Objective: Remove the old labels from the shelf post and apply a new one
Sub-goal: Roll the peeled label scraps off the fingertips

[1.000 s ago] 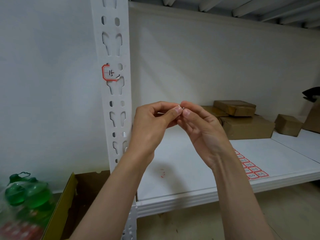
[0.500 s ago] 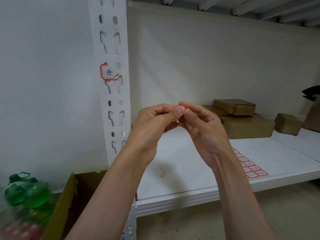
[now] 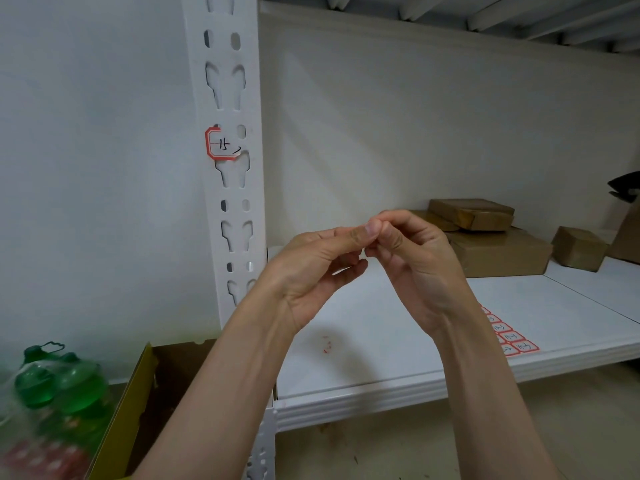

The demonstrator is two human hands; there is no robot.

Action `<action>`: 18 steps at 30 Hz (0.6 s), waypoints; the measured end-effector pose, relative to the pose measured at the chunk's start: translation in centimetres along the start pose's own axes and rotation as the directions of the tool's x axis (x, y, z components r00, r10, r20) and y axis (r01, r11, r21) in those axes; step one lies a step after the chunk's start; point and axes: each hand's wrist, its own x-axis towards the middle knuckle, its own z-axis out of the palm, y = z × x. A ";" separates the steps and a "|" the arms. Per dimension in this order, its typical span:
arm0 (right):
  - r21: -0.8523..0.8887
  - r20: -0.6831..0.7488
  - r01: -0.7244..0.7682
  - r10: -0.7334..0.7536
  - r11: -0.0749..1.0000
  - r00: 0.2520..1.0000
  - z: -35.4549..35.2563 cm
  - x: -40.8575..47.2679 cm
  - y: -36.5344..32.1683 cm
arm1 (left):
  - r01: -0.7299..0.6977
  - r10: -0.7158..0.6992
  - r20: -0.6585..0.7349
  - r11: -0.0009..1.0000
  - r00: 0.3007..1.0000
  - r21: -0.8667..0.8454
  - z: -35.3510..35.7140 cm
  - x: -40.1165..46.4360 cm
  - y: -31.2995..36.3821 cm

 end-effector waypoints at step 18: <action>0.087 -0.060 -0.058 0.064 0.994 0.996 -0.3 0.3 0.7 | -0.118 0.110 -0.068 0.984 0.992 -0.134 0.0 0.5 -0.9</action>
